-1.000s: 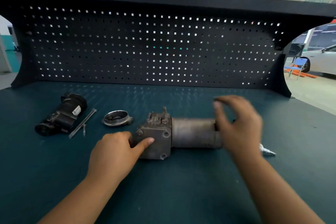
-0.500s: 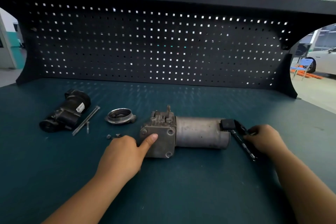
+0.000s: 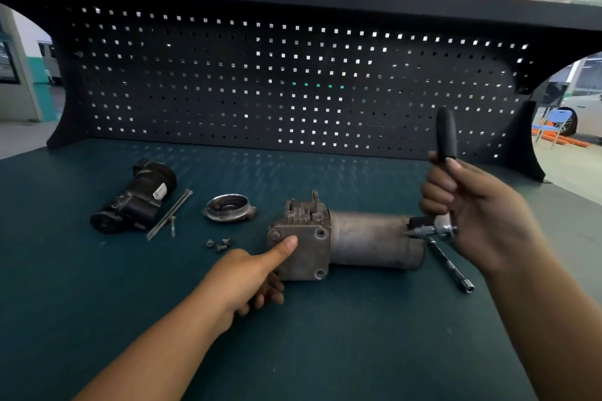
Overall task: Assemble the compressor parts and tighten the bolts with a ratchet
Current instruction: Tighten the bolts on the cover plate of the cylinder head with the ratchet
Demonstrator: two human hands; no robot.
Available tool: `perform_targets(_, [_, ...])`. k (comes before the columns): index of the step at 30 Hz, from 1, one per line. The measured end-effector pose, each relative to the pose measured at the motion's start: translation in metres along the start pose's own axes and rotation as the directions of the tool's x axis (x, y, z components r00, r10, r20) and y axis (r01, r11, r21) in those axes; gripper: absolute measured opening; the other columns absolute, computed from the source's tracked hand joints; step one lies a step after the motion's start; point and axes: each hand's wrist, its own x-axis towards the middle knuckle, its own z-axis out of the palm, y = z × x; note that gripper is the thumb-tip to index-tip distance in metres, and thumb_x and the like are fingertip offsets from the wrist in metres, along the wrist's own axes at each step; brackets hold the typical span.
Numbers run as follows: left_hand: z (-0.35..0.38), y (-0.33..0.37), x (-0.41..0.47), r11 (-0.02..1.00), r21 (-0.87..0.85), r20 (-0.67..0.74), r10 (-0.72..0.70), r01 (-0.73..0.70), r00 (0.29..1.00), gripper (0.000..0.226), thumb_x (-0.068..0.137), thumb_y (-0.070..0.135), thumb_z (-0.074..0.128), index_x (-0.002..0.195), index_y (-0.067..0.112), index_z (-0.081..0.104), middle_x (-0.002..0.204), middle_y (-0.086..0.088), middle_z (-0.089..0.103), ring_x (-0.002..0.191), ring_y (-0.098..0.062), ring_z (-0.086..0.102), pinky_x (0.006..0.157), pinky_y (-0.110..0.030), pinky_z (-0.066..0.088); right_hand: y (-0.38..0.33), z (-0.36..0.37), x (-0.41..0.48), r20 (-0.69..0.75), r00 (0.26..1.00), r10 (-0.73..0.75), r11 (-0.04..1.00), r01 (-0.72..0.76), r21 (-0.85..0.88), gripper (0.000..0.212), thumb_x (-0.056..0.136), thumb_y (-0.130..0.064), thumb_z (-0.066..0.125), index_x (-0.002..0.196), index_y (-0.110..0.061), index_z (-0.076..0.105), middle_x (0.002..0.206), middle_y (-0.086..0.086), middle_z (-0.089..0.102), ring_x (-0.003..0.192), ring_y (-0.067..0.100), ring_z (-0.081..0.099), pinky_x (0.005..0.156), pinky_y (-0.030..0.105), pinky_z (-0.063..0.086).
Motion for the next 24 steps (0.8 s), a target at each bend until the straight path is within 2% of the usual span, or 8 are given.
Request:
perform_targets(4, [0.000, 0.001, -0.001, 0.992, -0.115, 0.079, -0.044, 0.053, 0.996, 0.065, 0.064, 0.070, 0.060, 0.070, 0.006, 0.064, 0.054, -0.004, 0.066, 0.033, -0.007, 0.040, 0.032, -0.013, 0.019, 0.031, 0.048, -0.009, 0.132, 0.991, 0.032, 0.996, -0.042, 0.073, 0.015, 0.084, -0.021, 0.042, 0.089, -0.009, 0.050, 0.050, -0.006, 0.032, 0.039, 0.006, 0.032, 0.037, 0.018, 0.033])
perform_targets(7, [-0.003, -0.001, 0.000, 0.984, -0.163, 0.129, -0.054, 0.075, 0.990, 0.055, 0.071, 0.061, 0.065, 0.073, 0.005, 0.063, 0.055, -0.004, 0.066, 0.033, -0.006, 0.041, 0.032, -0.012, 0.019, 0.049, 0.075, -0.015, 0.175, 0.983, 0.051, 0.993, -0.069, 0.098, 0.024, 0.086, -0.032, 0.043, 0.093, -0.010, 0.051, 0.051, -0.006, 0.030, 0.039, 0.006, 0.029, 0.038, 0.018, 0.033])
perform_targets(10, [-0.003, -0.004, 0.001, 0.976, -0.205, 0.175, -0.042, 0.078, 0.984, 0.045, 0.079, 0.050, 0.064, 0.074, 0.005, 0.061, 0.054, -0.004, 0.066, 0.033, -0.005, 0.042, 0.030, -0.012, 0.019, 0.060, 0.093, -0.014, 0.086, 0.994, 0.065, 0.990, -0.075, 0.119, 0.028, 0.084, -0.040, 0.045, 0.091, -0.012, 0.049, 0.048, -0.006, 0.027, 0.037, 0.006, 0.025, 0.036, 0.018, 0.030])
perform_targets(12, [-0.003, -0.006, 0.001, 0.975, -0.212, 0.176, -0.028, 0.065, 0.984, 0.042, 0.084, 0.046, 0.060, 0.073, 0.005, 0.061, 0.053, -0.003, 0.066, 0.033, -0.005, 0.042, 0.030, -0.012, 0.019, 0.066, 0.100, -0.012, -0.010, 0.997, 0.081, 0.979, -0.078, 0.187, 0.030, 0.091, -0.042, 0.042, 0.084, -0.013, 0.048, 0.045, -0.007, 0.025, 0.034, 0.005, 0.022, 0.033, 0.018, 0.025])
perform_targets(17, [-0.002, -0.008, -0.001, 0.979, -0.204, 0.167, 0.005, 0.029, 0.986, 0.041, 0.090, 0.042, 0.054, 0.073, 0.005, 0.061, 0.050, 0.000, 0.064, 0.032, -0.005, 0.040, 0.032, -0.013, 0.019, 0.081, 0.106, -0.011, -0.218, 0.976, 0.010, 0.980, 0.033, 0.196, 0.046, 0.095, -0.052, 0.035, 0.069, -0.016, 0.043, 0.041, -0.008, 0.023, 0.032, 0.006, 0.017, 0.033, 0.015, 0.017])
perform_targets(24, [-0.001, -0.006, -0.006, 0.978, -0.208, 0.156, 0.034, -0.001, 0.987, 0.041, 0.092, 0.040, 0.052, 0.075, 0.003, 0.059, 0.043, 0.002, 0.059, 0.028, -0.004, 0.038, 0.032, -0.013, 0.019, 0.088, 0.109, -0.011, -0.365, 0.929, -0.065, 0.964, 0.153, 0.217, 0.050, 0.096, -0.054, 0.034, 0.064, -0.017, 0.040, 0.041, -0.007, 0.021, 0.033, 0.008, 0.015, 0.034, 0.014, 0.018])
